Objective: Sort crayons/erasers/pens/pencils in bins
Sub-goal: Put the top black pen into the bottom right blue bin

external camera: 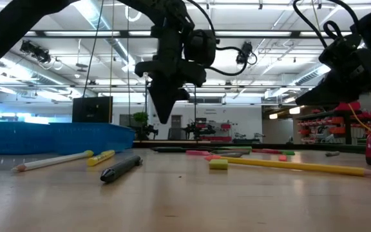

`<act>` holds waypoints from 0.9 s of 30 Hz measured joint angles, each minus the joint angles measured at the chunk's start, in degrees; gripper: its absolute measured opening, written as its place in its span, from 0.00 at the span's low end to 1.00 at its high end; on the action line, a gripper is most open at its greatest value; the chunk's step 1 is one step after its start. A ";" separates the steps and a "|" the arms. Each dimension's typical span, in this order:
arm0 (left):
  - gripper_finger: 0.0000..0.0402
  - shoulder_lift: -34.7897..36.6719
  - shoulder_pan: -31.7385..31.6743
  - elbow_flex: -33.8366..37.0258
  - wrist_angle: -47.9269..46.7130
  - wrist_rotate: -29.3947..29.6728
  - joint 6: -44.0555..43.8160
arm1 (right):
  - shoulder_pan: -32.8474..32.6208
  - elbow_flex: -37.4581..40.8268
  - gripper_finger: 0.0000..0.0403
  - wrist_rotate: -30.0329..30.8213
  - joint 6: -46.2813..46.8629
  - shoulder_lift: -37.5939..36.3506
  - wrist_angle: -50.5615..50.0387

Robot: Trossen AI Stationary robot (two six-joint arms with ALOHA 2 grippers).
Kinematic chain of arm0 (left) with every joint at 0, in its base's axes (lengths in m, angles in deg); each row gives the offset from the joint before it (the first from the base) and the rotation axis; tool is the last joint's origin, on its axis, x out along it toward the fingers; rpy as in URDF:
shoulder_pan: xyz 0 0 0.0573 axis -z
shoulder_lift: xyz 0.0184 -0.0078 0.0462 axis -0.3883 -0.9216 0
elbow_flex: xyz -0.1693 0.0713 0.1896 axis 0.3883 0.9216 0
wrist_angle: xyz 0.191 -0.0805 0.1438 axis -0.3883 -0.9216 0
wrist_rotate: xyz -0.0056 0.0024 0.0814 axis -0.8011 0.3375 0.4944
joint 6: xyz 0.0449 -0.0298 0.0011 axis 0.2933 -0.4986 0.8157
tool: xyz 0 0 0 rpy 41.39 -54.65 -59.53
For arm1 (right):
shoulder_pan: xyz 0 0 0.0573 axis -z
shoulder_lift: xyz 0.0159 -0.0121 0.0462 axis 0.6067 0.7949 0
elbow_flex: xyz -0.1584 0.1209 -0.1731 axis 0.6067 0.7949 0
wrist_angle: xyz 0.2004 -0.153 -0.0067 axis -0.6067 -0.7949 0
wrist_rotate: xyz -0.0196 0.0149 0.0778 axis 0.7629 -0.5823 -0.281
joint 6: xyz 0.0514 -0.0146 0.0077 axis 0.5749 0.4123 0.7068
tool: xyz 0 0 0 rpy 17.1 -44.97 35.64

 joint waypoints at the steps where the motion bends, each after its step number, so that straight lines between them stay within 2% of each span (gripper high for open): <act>1: 0.02 0.33 -0.01 0.00 -0.23 -0.23 -1.36 | 0.00 0.00 0.06 0.00 0.09 0.16 0.00; 3: 0.02 1.75 -0.33 0.02 0.05 -2.60 -3.15 | 0.00 0.00 0.06 0.00 0.12 0.27 -0.02; 11: 0.01 9.73 -1.06 -0.04 10.30 -20.20 -4.27 | 0.00 0.00 0.06 -0.01 1.07 1.03 -0.02; 17: 0.02 12.35 -0.36 -0.01 13.47 -32.79 -5.03 | -0.02 0.00 0.06 0.00 1.51 2.03 -0.02; 23: 0.04 12.55 1.14 -0.02 12.94 -40.91 -3.88 | 0.00 0.00 0.06 0.00 1.53 2.49 -0.02; 27: 0.10 12.55 1.39 -0.02 12.13 -41.78 -5.27 | 0.00 0.00 0.06 0.02 1.53 2.49 0.00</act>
